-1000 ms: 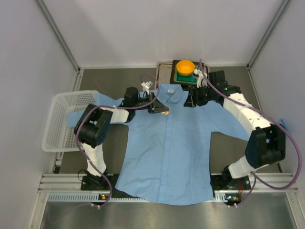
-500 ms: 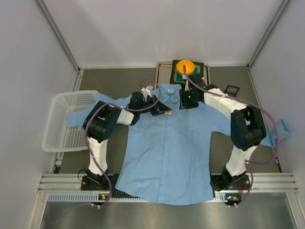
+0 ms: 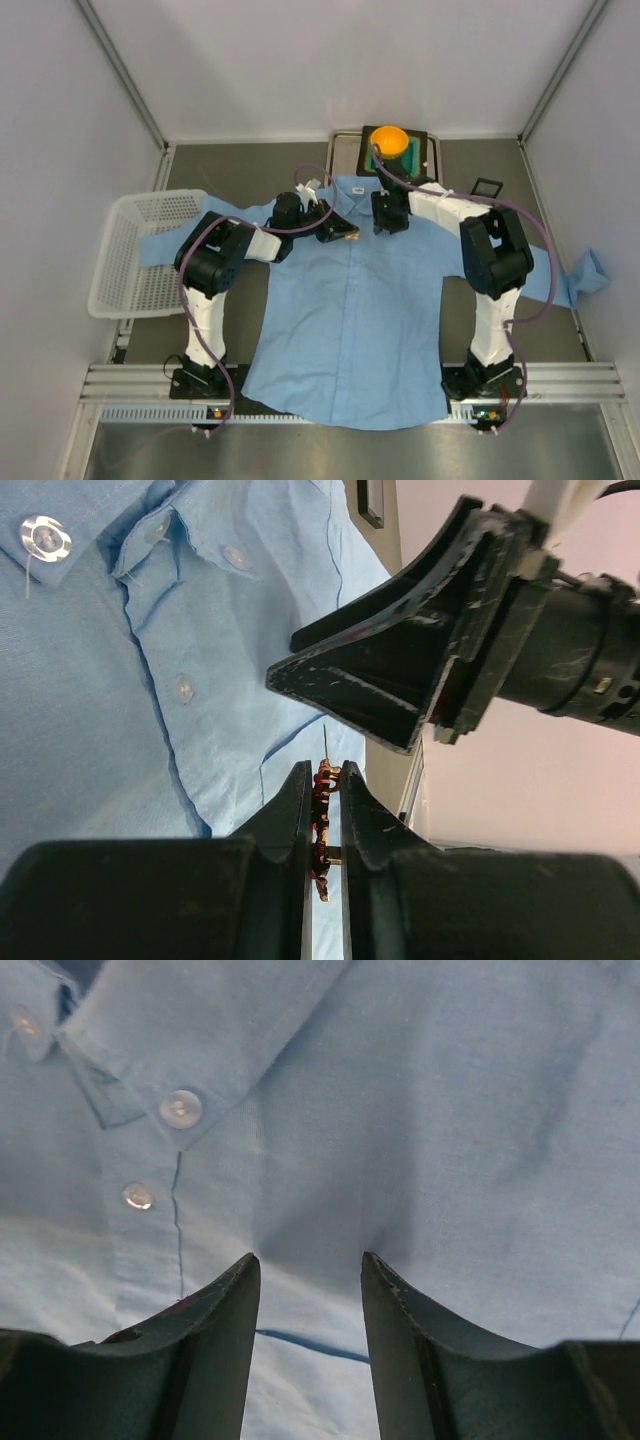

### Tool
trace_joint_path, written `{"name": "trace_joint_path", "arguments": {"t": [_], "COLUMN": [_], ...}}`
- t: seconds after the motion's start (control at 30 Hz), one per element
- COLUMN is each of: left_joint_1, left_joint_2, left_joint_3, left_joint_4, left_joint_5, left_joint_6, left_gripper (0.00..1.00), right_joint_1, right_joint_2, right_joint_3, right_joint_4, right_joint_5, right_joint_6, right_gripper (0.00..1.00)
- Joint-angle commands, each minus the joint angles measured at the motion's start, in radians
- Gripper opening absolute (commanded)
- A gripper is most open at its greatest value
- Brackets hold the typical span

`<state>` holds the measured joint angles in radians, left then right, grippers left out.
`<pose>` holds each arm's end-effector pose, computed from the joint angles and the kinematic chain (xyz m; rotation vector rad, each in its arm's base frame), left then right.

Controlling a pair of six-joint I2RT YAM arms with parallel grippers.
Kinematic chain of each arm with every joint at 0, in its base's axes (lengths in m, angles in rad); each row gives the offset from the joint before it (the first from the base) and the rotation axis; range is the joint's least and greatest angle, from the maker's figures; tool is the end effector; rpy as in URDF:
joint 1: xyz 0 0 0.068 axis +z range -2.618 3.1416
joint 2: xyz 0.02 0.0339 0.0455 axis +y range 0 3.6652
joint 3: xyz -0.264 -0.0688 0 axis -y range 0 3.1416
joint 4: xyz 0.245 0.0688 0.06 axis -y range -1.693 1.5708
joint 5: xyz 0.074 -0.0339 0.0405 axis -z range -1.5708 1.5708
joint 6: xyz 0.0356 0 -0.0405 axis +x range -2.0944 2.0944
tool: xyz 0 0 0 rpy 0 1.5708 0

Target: Pin the brooch onto the clothing

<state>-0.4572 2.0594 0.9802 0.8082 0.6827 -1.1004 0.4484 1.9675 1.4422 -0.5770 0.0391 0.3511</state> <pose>0.3583 -0.2013 0.1317 -0.1244 2.1471 -1.6336 0.3733 0.1780 0.1883 -0.1182 2.6854 0.2012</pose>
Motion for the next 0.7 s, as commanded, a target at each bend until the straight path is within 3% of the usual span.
{"name": "trace_joint_path", "arguments": {"t": [0.0, 0.2, 0.37, 0.67], "left_joint_1": [0.008, 0.008, 0.008, 0.009], "left_joint_2": [0.01, 0.021, 0.044, 0.044], "left_joint_3": [0.032, 0.028, 0.046, 0.038], "left_joint_4": [0.045, 0.028, 0.025, 0.048], "left_joint_5": [-0.006, -0.028, -0.031, -0.023], "left_joint_6": [0.023, 0.04, 0.047, 0.037], "left_gripper": [0.0, 0.0, 0.0, 0.0], "right_joint_1": [0.016, 0.016, 0.015, 0.018], "right_joint_2": [0.047, 0.111, 0.131, 0.058], "right_joint_3": [0.043, 0.044, 0.04, 0.081], "right_joint_4": [-0.034, -0.041, -0.058, -0.064], "right_joint_5": [0.031, 0.039, 0.021, -0.018], "right_joint_6": [0.04, 0.058, 0.049, 0.012], "right_gripper": [0.45, 0.32, 0.0, 0.0]}}
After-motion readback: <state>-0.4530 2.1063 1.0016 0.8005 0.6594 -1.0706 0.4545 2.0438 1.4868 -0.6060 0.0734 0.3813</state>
